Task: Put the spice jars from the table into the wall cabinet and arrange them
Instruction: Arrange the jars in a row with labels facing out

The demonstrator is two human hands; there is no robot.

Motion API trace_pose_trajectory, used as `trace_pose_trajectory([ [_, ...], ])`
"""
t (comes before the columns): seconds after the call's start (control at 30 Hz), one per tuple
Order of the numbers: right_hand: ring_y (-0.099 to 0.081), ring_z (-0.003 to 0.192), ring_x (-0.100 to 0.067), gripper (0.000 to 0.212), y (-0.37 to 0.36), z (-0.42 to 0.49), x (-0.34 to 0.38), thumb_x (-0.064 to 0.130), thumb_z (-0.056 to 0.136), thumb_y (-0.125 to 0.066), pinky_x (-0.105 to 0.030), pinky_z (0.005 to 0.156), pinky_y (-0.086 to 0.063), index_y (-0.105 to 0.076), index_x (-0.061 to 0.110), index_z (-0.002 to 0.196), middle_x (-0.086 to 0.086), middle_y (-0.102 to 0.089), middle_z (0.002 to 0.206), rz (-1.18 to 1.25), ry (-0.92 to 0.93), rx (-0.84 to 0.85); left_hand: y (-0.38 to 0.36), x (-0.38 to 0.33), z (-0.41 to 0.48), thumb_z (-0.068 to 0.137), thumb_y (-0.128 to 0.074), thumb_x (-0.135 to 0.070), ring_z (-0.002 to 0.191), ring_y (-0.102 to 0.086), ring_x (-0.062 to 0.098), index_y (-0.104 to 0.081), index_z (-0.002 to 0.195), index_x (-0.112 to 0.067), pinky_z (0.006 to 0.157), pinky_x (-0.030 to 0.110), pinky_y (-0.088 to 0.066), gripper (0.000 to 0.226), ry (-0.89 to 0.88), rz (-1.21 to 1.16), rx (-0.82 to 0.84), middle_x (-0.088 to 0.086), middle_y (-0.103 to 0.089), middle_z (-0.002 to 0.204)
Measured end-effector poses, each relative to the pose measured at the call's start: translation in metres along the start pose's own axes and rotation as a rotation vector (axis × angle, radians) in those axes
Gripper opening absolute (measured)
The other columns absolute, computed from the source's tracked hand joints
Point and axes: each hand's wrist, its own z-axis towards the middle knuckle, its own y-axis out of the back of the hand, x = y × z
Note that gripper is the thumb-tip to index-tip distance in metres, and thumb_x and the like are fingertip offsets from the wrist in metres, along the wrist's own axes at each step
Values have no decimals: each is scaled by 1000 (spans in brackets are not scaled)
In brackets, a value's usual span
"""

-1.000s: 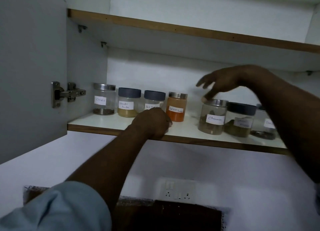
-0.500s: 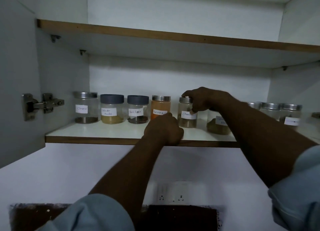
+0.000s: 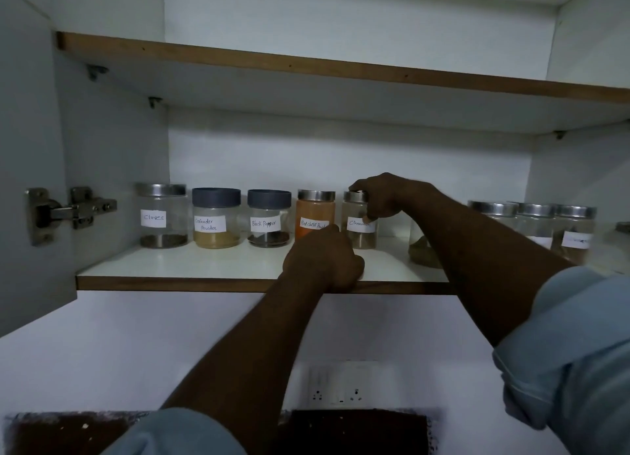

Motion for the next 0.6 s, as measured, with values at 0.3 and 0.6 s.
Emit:
trace_pose_trajectory([
  [0.3,-40,142,-31,93,18,-28,-21,40,89,-73,-44,114,-34,-15,28,161,-10,-34,161,127,-19,-89,3,-1,-2,84,-47,-50,94,-59,17,-66,103,-18,80,36,-53,41,1,22,19,0,-58,97],
  [0.6,-55,112,-21,83,34,-109,-78,40,77,-85,-37,94,-45,-41,33,148,1,-59,137,-172,-83,165,18,-20,-15,88,-22,-81,104,-54,9,-72,116,-35,90,38,-49,74,-323,32,81,-10,-65,121],
])
